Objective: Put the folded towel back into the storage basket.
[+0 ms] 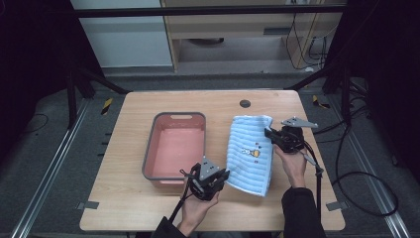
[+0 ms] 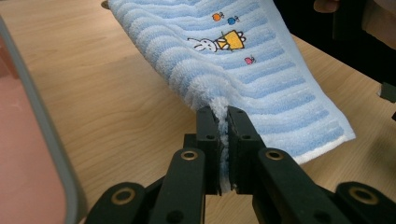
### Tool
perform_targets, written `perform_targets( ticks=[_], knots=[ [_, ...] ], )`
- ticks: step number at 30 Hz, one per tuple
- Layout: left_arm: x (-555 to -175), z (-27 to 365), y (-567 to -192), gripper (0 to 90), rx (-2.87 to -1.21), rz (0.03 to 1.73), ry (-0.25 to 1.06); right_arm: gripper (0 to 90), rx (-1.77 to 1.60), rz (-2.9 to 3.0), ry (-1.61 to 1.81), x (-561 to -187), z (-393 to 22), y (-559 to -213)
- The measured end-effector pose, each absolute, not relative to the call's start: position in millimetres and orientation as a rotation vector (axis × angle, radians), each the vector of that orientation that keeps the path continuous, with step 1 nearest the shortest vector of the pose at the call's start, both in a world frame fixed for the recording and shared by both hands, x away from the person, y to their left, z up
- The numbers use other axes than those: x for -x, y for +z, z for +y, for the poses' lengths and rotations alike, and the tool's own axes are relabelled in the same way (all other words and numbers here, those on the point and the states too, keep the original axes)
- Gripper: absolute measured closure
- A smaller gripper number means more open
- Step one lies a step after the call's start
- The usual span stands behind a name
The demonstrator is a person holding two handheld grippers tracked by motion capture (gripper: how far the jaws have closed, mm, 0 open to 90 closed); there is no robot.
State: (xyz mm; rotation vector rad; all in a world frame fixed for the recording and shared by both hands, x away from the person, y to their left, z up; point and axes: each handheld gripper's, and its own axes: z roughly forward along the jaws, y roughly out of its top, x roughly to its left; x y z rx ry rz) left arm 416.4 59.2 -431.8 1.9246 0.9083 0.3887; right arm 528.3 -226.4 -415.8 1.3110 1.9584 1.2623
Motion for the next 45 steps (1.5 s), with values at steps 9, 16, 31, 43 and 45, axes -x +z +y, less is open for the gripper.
perform_targets(
  ticks=[9,16,31,43,45],
  knots=[
    [-415,69,-413,84.2,-1.900,0.891,0.415,83.4,-1.276,1.938,1.299,-529,-216,-389],
    [-416,79,-400,84.1,-1.885,0.884,0.437,83.4,-1.240,1.931,1.304,-530,-208,-369],
    [-418,109,-378,84.2,-1.847,0.896,0.498,83.4,-1.165,1.947,1.335,-542,-173,-336],
    [-418,144,-364,84.1,-1.814,0.938,0.564,83.5,-1.119,1.976,1.362,-555,-135,-325],
    [-418,151,-363,84.1,-1.808,0.946,0.574,83.5,-1.108,1.979,1.369,-556,-128,-324]
  ],
)
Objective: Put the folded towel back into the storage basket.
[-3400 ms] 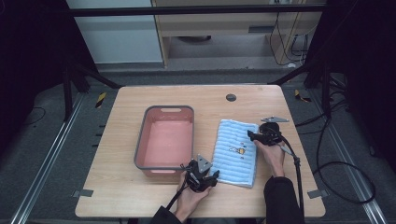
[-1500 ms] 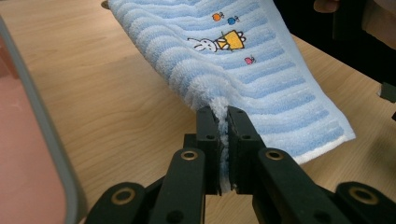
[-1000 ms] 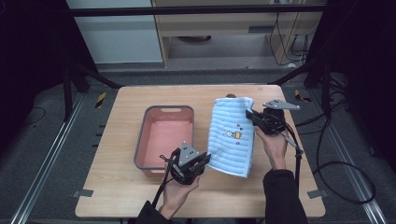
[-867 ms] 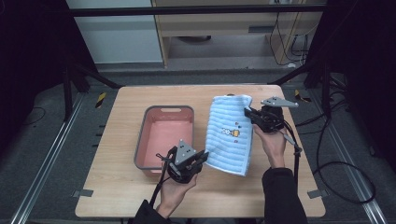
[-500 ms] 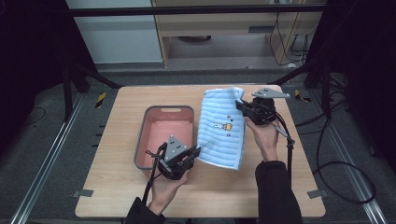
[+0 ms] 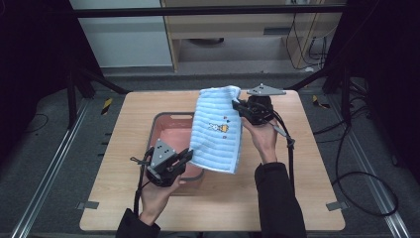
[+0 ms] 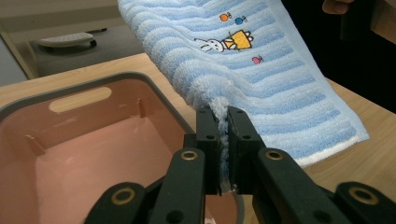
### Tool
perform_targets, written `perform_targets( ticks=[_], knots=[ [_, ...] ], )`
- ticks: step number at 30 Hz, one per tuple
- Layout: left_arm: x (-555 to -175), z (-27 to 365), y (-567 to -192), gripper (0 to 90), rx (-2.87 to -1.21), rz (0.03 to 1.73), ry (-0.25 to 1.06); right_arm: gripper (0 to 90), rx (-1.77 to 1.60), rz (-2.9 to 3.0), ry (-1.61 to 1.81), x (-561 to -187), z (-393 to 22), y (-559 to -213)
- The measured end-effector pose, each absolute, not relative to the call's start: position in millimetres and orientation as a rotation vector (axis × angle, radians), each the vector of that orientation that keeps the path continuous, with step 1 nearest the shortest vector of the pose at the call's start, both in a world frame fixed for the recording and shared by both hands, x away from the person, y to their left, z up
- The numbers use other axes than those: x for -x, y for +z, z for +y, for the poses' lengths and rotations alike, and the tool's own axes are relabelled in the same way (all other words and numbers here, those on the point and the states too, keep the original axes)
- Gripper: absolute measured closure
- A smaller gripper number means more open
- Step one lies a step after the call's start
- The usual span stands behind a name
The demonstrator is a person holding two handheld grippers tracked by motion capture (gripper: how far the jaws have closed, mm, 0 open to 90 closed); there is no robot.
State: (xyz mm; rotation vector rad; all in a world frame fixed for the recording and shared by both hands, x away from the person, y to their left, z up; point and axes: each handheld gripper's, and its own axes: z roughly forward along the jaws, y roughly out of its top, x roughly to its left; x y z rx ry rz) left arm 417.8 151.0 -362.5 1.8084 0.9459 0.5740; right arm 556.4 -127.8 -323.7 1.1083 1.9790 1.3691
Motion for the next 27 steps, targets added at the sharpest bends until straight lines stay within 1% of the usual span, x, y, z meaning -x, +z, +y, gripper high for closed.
perform_targets(
  ticks=[12,18,27],
  knots=[
    [-417,181,-362,84.1,-1.780,0.998,0.610,83.4,-1.067,2.015,1.391,-568,-88,-318],
    [-417,199,-366,84.1,-1.774,1.034,0.622,83.4,-1.037,2.051,1.393,-575,-63,-322],
    [-416,218,-370,84.1,-1.763,1.073,0.646,83.5,-1.012,2.073,1.414,-581,-41,-326]
  ],
)
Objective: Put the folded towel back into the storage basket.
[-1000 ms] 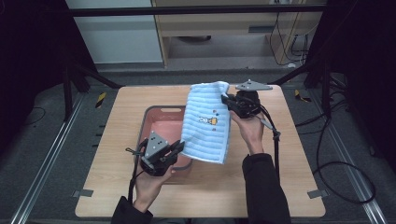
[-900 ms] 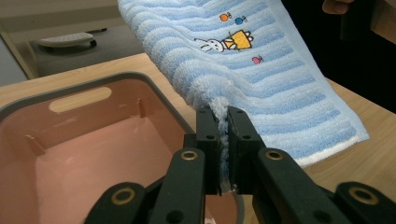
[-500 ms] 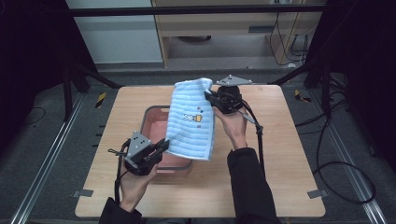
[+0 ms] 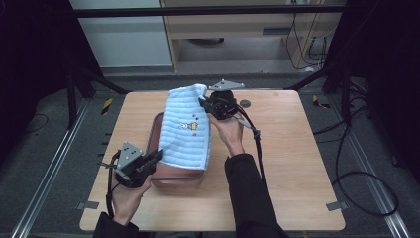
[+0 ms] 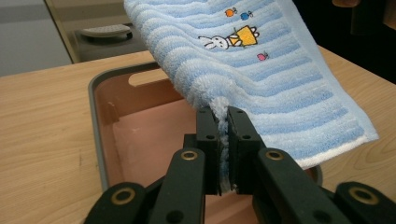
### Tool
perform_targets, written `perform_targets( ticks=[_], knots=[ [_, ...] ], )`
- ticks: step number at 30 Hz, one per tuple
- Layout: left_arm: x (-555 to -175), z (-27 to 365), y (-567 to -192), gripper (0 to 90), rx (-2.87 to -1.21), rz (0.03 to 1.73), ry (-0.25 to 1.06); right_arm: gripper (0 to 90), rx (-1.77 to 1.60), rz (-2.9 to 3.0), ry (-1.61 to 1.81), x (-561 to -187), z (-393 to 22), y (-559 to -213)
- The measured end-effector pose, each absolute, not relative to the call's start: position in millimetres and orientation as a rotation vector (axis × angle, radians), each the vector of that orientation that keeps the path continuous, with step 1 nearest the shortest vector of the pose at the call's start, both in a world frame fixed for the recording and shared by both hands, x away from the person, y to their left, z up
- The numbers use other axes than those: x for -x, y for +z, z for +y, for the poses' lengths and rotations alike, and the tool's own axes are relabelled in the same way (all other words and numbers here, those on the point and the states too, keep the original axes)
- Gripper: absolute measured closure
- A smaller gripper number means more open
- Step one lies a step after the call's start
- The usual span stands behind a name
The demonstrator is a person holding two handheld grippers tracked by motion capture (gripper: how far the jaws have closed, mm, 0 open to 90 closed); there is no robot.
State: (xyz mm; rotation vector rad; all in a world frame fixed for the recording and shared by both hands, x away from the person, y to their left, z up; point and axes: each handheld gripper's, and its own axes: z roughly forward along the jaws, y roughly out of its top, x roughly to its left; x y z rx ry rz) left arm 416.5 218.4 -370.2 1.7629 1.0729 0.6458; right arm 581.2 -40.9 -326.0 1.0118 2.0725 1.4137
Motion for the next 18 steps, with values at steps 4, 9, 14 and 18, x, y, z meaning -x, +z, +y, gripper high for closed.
perform_targets(
  ticks=[4,9,14,18],
  knots=[
    [-418,223,-374,84.1,-1.774,1.085,0.664,83.4,-1.008,2.077,1.416,-583,-33,-330],
    [-421,229,-380,84.1,-1.783,1.091,0.690,83.5,-1.007,2.090,1.413,-588,-25,-337],
    [-423,235,-386,84.1,-1.798,1.113,0.701,83.4,-1.008,2.112,1.406,-593,-15,-350],
    [-422,235,-390,84.1,-1.807,1.135,0.678,83.4,-1.004,2.126,1.392,-596,-11,-357]
  ],
)
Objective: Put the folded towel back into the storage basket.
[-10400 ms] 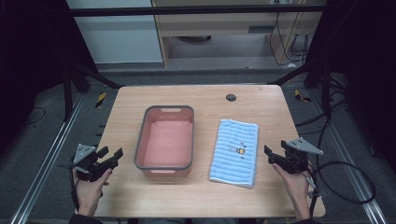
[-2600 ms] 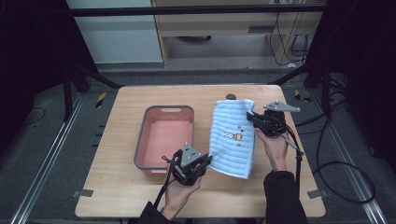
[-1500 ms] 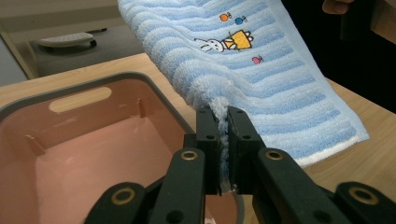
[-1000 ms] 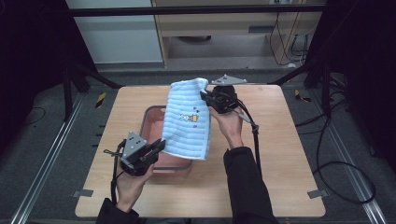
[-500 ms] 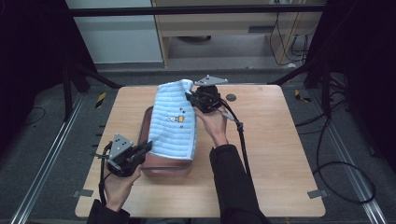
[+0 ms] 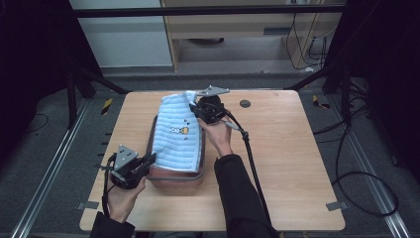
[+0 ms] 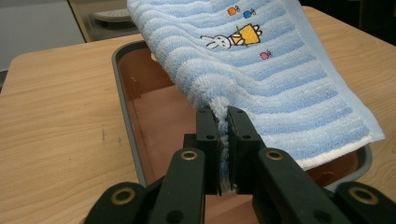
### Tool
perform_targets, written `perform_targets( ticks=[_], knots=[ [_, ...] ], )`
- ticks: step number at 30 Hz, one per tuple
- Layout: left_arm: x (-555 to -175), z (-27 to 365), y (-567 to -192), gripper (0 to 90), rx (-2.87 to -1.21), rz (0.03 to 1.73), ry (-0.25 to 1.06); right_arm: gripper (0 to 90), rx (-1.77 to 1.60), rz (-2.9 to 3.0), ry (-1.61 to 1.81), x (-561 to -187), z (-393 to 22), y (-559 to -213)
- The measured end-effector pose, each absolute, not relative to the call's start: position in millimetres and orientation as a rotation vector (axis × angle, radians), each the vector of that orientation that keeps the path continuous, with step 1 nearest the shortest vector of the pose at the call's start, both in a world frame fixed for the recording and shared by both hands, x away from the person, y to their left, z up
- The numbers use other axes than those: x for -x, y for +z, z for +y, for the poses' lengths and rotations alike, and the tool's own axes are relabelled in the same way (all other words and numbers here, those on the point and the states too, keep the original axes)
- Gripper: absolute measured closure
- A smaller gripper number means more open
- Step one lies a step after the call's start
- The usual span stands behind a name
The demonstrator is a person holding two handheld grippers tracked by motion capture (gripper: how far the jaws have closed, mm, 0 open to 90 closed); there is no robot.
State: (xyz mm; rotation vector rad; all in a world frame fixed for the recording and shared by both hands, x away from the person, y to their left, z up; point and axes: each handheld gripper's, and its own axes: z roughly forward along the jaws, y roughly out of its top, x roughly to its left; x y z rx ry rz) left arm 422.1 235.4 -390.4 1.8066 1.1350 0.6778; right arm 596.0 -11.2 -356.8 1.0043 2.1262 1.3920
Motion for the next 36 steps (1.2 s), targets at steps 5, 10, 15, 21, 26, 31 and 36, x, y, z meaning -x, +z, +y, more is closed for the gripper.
perform_targets(
  ticks=[5,10,15,21,26,31,36],
  knots=[
    [-423,235,-396,84.1,-1.827,1.144,0.669,83.4,-1.013,2.141,1.378,-598,-7,-366],
    [-423,235,-402,84.1,-1.845,1.152,0.674,83.4,-1.018,2.152,1.373,-598,-6,-372],
    [-423,235,-409,84.1,-1.863,1.165,0.663,83.3,-1.008,2.171,1.351,-598,-3,-379],
    [-422,235,-415,84.1,-1.881,1.176,0.663,83.3,-1.016,2.186,1.339,-597,-1,-388],
    [-422,236,-419,84.0,-1.896,1.188,0.649,83.1,-1.023,2.204,1.309,-598,2,-395],
    [-425,236,-422,83.6,-1.918,1.203,0.632,82.1,-1.018,2.226,1.267,-598,6,-401],
    [-428,239,-425,78.9,-1.915,1.229,0.614,73.8,-1.016,2.256,1.195,-598,9,-407]
  ],
)
